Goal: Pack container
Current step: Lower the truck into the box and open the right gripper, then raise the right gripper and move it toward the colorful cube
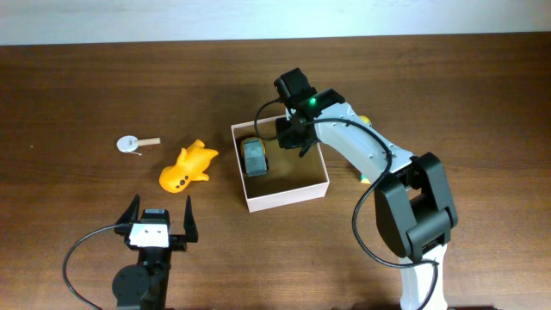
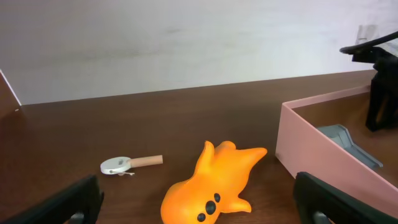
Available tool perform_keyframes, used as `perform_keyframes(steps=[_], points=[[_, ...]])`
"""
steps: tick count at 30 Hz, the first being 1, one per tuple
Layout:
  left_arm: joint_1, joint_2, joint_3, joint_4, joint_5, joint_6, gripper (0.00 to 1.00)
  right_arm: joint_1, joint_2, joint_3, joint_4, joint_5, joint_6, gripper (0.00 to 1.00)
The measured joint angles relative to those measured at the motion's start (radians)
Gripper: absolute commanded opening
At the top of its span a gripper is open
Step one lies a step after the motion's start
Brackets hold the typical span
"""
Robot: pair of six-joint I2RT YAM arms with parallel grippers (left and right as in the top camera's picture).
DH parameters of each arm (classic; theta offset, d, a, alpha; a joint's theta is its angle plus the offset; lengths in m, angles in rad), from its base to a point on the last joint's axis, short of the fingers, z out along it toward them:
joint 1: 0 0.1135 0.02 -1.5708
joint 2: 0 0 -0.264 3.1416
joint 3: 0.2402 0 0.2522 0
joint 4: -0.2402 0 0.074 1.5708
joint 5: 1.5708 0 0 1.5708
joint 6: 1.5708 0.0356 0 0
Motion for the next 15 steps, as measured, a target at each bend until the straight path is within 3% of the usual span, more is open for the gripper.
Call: perform_keyframes(steps=[15], points=[[0.0, 0.0, 0.0, 0.0, 0.0, 0.0, 0.99, -0.002, 0.0, 0.0, 0.011, 0.113, 0.256, 0.22]])
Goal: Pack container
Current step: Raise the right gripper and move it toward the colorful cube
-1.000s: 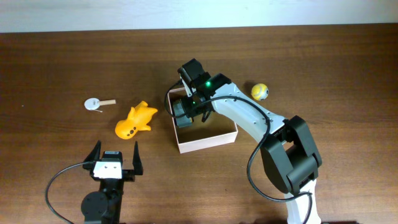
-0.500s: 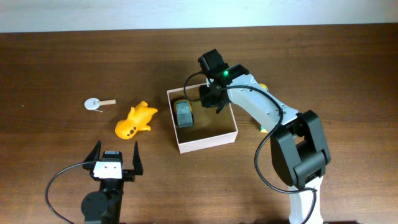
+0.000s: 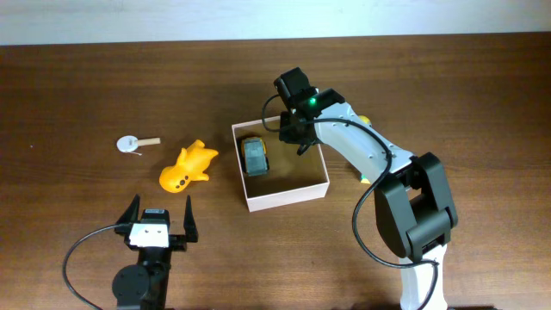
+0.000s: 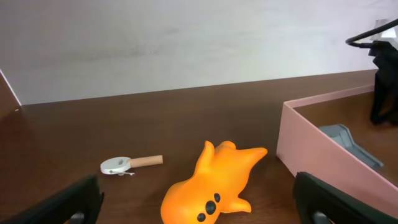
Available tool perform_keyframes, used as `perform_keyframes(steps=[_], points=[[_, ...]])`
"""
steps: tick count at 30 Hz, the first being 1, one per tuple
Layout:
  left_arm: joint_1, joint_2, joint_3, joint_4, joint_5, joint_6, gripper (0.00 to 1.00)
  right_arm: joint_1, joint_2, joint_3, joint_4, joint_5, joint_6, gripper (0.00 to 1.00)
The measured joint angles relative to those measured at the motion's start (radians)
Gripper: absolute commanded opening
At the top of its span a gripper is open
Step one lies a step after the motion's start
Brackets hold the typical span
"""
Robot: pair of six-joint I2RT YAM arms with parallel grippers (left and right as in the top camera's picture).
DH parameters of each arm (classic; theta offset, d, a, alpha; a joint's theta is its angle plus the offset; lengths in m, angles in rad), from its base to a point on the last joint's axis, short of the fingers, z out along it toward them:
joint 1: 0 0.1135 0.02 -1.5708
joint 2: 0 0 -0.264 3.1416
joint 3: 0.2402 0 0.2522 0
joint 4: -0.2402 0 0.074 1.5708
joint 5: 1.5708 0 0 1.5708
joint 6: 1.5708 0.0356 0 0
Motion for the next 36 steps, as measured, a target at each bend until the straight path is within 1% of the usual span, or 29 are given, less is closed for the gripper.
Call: perform_keyframes(steps=[8, 14, 23, 29, 36], points=[[0.0, 0.0, 0.0, 0.0, 0.0, 0.0, 0.99, -0.006, 0.0, 0.0, 0.015, 0.045, 0.114, 0.22], [0.0, 0.0, 0.0, 0.0, 0.0, 0.0, 0.99, -0.046, 0.0, 0.0, 0.019, 0.049, 0.18, 0.21], [0.0, 0.0, 0.0, 0.0, 0.0, 0.0, 0.99, -0.09, 0.0, 0.0, 0.037, 0.051, 0.233, 0.21], [0.0, 0.0, 0.0, 0.0, 0.0, 0.0, 0.99, -0.09, 0.0, 0.0, 0.064, 0.014, 0.19, 0.22], [0.0, 0.0, 0.0, 0.0, 0.0, 0.0, 0.99, -0.09, 0.0, 0.051, 0.008, -0.132, 0.095, 0.22]])
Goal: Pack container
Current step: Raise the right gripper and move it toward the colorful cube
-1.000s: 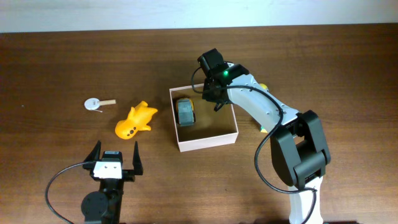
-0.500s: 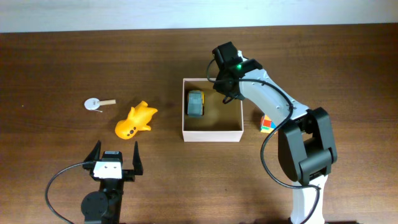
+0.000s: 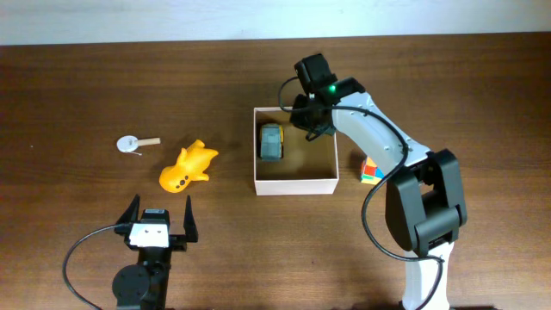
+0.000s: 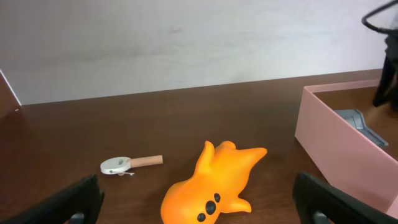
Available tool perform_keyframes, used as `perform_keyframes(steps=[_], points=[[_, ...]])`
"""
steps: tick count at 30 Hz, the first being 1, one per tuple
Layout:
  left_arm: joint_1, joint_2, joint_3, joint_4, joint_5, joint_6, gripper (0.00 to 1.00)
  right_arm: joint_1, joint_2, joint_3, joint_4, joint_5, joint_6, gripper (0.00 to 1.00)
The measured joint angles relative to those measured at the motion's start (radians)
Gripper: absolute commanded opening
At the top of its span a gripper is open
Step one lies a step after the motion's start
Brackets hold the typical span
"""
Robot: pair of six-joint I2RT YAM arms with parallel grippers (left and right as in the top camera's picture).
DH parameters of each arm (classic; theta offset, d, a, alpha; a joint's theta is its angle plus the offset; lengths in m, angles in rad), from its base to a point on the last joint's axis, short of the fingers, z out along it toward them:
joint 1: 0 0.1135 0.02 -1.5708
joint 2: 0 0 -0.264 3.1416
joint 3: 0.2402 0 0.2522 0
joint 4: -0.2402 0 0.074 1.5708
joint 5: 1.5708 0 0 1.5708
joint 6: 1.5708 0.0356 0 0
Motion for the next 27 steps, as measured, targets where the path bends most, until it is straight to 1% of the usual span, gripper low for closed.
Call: perform_keyframes(steps=[3, 4, 7, 12, 13, 16, 19, 27], points=[[0.0, 0.0, 0.0, 0.0, 0.0, 0.0, 0.99, 0.0, 0.0, 0.034, -0.027, -0.039, -0.037, 0.22], [0.0, 0.0, 0.0, 0.0, 0.0, 0.0, 0.99, 0.0, 0.0, 0.046, -0.039, -0.05, -0.051, 0.24], [0.0, 0.0, 0.0, 0.0, 0.0, 0.0, 0.99, 0.001, 0.0, 0.098, -0.102, -0.07, -0.103, 0.34], [0.0, 0.0, 0.0, 0.0, 0.0, 0.0, 0.99, 0.001, 0.0, 0.213, -0.241, -0.064, -0.208, 0.58], [0.0, 0.0, 0.0, 0.0, 0.0, 0.0, 0.99, -0.001, -0.001, 0.235, -0.279, -0.049, -0.225, 0.6], [0.0, 0.0, 0.0, 0.0, 0.0, 0.0, 0.99, -0.012, -0.012, 0.288, -0.406, 0.024, -0.259, 0.71], [0.0, 0.0, 0.0, 0.0, 0.0, 0.0, 0.99, -0.046, -0.037, 0.303, -0.485, 0.081, -0.279, 0.78], [0.0, 0.0, 0.0, 0.0, 0.0, 0.0, 0.99, -0.183, -0.108, 0.304, -0.595, 0.143, -0.319, 0.88]])
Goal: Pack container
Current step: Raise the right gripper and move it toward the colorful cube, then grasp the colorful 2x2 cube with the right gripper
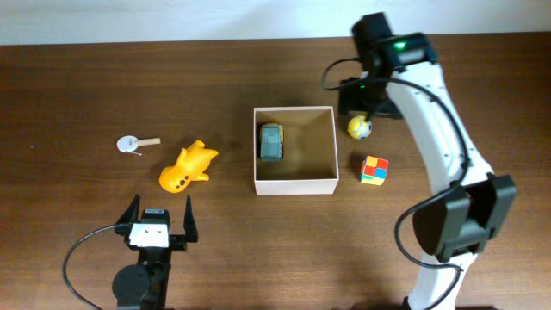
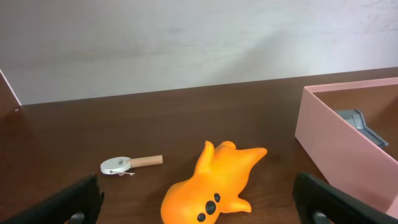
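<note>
An open white cardboard box (image 1: 294,186) stands mid-table, seen as a pink wall (image 2: 339,146) in the left wrist view. A grey toy car (image 1: 271,140) lies inside along its left wall, its end (image 2: 359,120) showing over the rim. An orange toy (image 1: 188,166) (image 2: 217,180) lies left of the box. My right gripper (image 1: 360,102) hangs outside the box's far right corner, just above a yellow ball (image 1: 359,128); its jaws are hidden. My left gripper (image 1: 159,215) (image 2: 198,205) rests open at the table's near edge, behind the orange toy.
A small white disc on a wooden handle (image 1: 136,142) (image 2: 127,163) lies far left. A multicoloured cube (image 1: 373,169) sits right of the box, below the yellow ball. The right arm reaches in from the lower right.
My right gripper was over the box's far right corner; now it is further right, outside the box and above the yellow ball. Box, car and left gripper are unmoved.
At first the box sat skewed, with my right gripper at its far wall and the car inside. It stayed so half a second later. Then the box stood square and further right. Now my right gripper is off the box, by the yellow ball.
</note>
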Available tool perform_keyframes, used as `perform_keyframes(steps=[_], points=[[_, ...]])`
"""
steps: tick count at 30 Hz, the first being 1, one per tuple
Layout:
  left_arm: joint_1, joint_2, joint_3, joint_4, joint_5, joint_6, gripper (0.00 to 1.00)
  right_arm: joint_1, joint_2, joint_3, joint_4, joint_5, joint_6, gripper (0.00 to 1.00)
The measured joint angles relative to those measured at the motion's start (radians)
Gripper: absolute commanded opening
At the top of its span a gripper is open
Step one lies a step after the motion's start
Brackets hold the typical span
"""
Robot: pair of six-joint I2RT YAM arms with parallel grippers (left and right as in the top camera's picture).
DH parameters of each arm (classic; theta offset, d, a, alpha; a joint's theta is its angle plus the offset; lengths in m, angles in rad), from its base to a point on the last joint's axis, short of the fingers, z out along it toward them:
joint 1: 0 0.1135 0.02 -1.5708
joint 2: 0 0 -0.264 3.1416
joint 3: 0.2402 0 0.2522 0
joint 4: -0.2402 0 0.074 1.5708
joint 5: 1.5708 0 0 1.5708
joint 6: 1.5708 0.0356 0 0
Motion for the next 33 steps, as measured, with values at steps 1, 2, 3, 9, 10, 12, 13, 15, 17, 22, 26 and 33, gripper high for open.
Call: perform_keyframes(steps=[1, 2, 3, 9, 10, 12, 13, 15, 17, 22, 26, 33], points=[[0.0, 0.0, 0.0, 0.0, 0.0, 0.0, 0.99, -0.011, -0.013, 0.0, -0.022, 0.004, -0.008, 0.9], [0.0, 0.0, 0.0, 0.0, 0.0, 0.0, 0.99, -0.021, -0.033, 0.0, -0.048, 0.01, -0.014, 0.9], [0.0, 0.0, 0.0, 0.0, 0.0, 0.0, 0.99, -0.027, -0.058, 0.0, -0.078, 0.016, -0.018, 0.91], [0.0, 0.0, 0.0, 0.0, 0.0, 0.0, 0.99, -0.031, -0.167, 0.005, -0.188, 0.053, -0.023, 0.92], [0.0, 0.0, 0.0, 0.0, 0.0, 0.0, 0.99, -0.031, -0.172, 0.005, -0.188, 0.057, -0.023, 0.92], [0.0, 0.0, 0.0, 0.0, 0.0, 0.0, 0.99, -0.031, -0.18, -0.013, -0.158, 0.068, -0.023, 0.92], [0.0, 0.0, 0.0, 0.0, 0.0, 0.0, 0.99, -0.032, -0.181, -0.041, -0.129, 0.072, -0.023, 0.92], [0.0, 0.0, 0.0, 0.0, 0.0, 0.0, 0.99, -0.034, -0.181, -0.099, -0.077, 0.076, -0.023, 0.92], [0.0, 0.0, 0.0, 0.0, 0.0, 0.0, 0.99, -0.041, -0.176, -0.185, -0.021, 0.074, -0.023, 0.92], [0.0, 0.0, 0.0, 0.0, 0.0, 0.0, 0.99, -0.089, -0.174, -0.372, 0.1, 0.048, -0.023, 0.92], [0.0, 0.0, 0.0, 0.0, 0.0, 0.0, 0.99, -0.123, -0.174, -0.504, 0.194, -0.003, -0.04, 0.96], [0.0, 0.0, 0.0, 0.0, 0.0, 0.0, 0.99, -0.124, -0.173, -0.663, 0.349, -0.089, -0.072, 0.97]])
